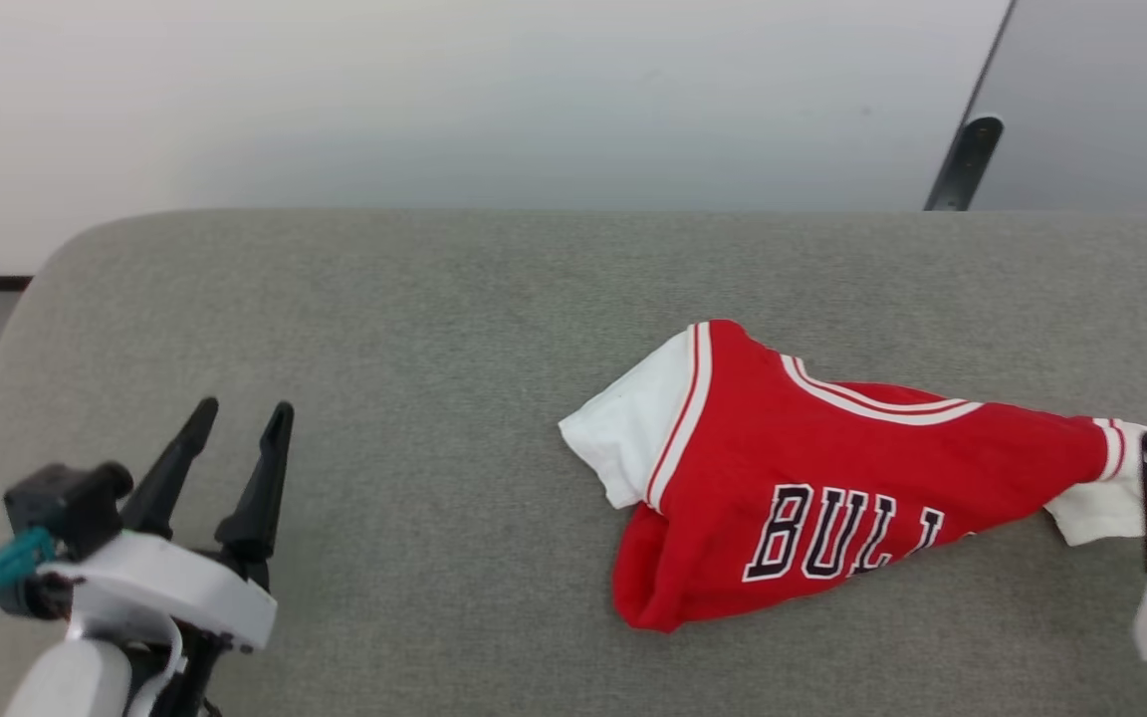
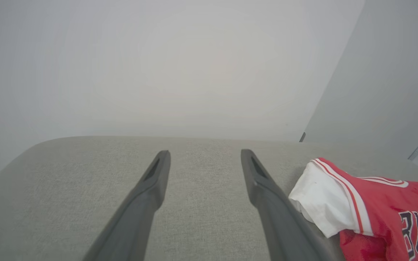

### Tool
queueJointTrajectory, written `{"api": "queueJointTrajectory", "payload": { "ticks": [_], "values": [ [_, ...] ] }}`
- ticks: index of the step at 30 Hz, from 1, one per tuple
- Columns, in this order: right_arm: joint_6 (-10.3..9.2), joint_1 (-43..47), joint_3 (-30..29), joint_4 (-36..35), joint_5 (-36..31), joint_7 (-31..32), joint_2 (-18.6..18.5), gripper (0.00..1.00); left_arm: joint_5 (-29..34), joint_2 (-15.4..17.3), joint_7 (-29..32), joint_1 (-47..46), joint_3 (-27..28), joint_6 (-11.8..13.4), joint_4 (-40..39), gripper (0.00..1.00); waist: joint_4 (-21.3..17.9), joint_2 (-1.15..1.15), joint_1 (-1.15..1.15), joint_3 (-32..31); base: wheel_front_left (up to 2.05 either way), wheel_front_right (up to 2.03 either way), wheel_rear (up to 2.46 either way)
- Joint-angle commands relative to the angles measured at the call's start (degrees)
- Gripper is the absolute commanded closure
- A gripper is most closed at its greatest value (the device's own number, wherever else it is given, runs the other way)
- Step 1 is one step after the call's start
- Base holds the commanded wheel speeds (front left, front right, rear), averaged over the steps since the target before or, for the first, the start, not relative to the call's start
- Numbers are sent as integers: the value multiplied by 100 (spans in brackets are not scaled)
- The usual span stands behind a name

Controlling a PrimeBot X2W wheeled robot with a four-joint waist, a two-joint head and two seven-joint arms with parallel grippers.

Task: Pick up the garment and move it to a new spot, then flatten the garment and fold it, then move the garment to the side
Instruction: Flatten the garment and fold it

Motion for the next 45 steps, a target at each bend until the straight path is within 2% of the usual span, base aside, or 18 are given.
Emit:
{"api": "queueJointTrajectory", "payload": {
  "ticks": [1,7,14,21,26,32,39,43,45],
  "values": [
    [-6,53,-2,-35,-105,-170,87,0,-60,52,67,-103,-30,-6,-41,0,-93,0,0,-21,0,0,0],
    [-6,86,72,-61,-527,-1123,614,0,-387,229,594,-407,-146,-16,-84,0,-332,0,0,15,0,0,0],
    [-6,43,98,-136,-748,-1457,968,0,-961,335,1416,-847,-457,-20,-84,0,-569,0,0,200,0,0,0],
    [-6,-158,150,-175,-798,-1498,1062,0,-1722,598,3159,-1715,-1004,-19,269,0,-782,0,0,518,0,0,0],
    [-6,-285,193,-136,-765,-1503,1098,0,-2067,480,4238,-2382,-1236,158,578,0,-903,0,0,734,0,0,0],
    [-6,-391,296,-183,-715,-1505,1140,0,-2195,343,5220,-2962,-1536,453,851,0,-1039,0,0,1013,0,0,0],
    [-6,-499,326,-256,-669,-1505,1177,0,-2151,214,5946,-3324,-1866,724,1034,0,-1165,0,0,1312,0,0,0],
    [-6,-572,345,-280,-631,-1505,1221,0,-2105,155,6079,-3425,-1988,767,1113,0,-1228,0,0,1458,0,0,0],
    [-6,-603,357,-296,-642,-1506,1248,0,-2008,176,6042,-3455,-2055,706,1201,0,-1256,0,0,1528,0,0,0]
  ]
}}
